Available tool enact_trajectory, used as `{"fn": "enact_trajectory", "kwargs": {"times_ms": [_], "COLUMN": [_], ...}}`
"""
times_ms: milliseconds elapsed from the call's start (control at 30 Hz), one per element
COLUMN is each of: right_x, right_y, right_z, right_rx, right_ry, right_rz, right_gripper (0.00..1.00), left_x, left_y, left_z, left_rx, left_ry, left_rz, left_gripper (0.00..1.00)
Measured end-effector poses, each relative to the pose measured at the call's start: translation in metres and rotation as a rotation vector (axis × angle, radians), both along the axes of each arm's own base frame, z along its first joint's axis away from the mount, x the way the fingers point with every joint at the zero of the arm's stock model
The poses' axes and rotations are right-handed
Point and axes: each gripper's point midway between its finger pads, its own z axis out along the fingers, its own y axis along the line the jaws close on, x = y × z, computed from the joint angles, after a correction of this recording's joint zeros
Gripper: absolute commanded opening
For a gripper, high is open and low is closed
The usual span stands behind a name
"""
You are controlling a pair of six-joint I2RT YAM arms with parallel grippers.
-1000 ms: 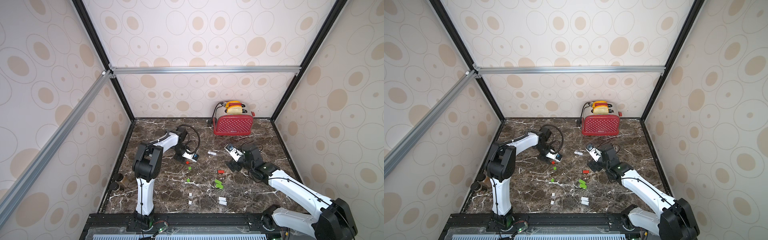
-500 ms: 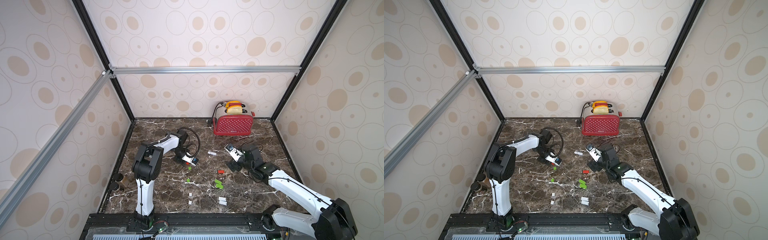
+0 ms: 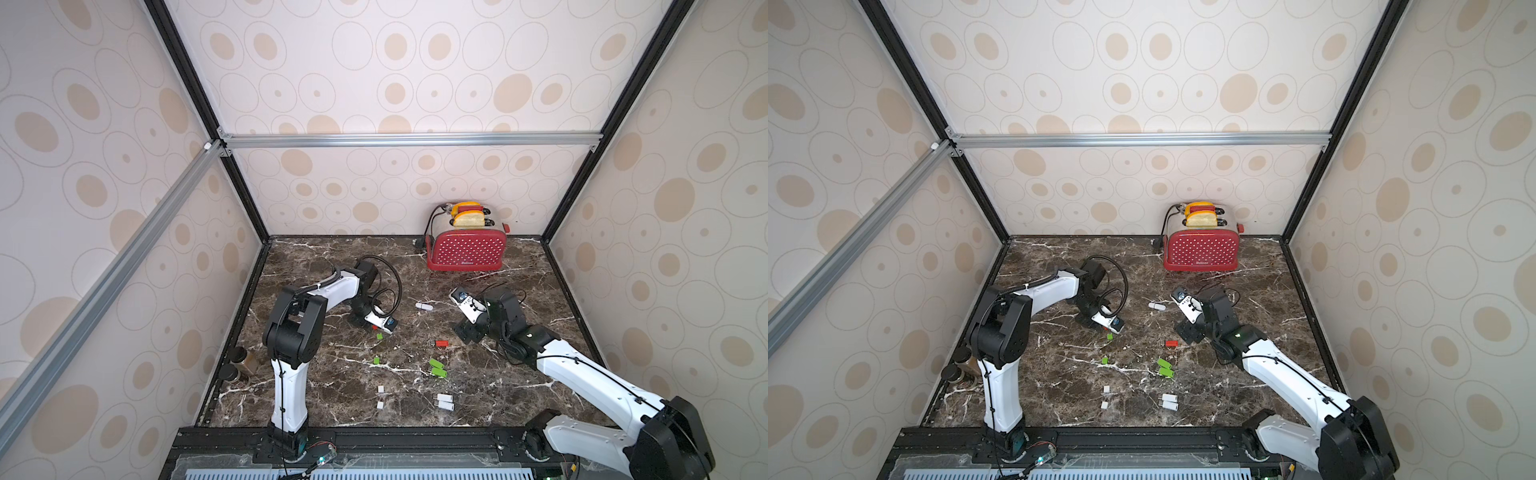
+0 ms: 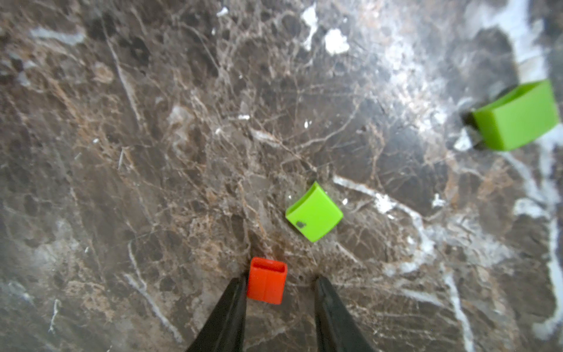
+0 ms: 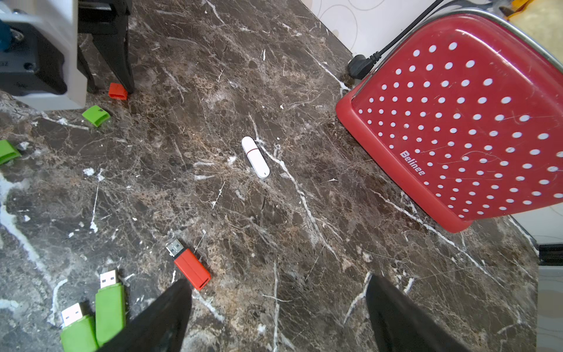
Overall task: Close the usb drive cover
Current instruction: Pick up the cover from the center of the board.
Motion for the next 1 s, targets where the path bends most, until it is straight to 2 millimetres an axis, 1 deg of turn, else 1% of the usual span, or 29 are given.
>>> {"fn": "enact_trajectory", "kwargs": {"times_ms": [267,433,533,767,1000], "right_x": [0.0001,0.0001,0.0001,0.0,0.0], "right_y": [0.0,0.0,0.0,0.0,0.0], "right_z": [-0.0001,-0.0001,-0.0001,-0.0001,-0.0001], "right_rx": [0.0,0.0,0.0,0.0,0.001], "right_ry": [0.0,0.0,0.0,0.0,0.001], "right_rz": [0.0,0.0,0.0,0.0,-0.001], "right_gripper": [0.94,0.94,0.94,0.94,0.94], "left_x": [0.0006,0.0015,0.0029,0.0055,0.0065], "left_y": [-0.0001,-0.0006,-0.0015,-0.0033,-0.004], "left_z": [-0.0004,-0.0006,-0.0008,-0.0008,-0.0003], "left_rx": [0.003,0.002,-0.002,-0.01,-0.015], "left_ry": [-0.006,-0.01,-0.016,-0.029,-0.039], "left_rz": [-0.003,-0.003,0.001,0.012,0.029], "left_gripper": [0.3,0.25,0.24,0.15,0.13]}}
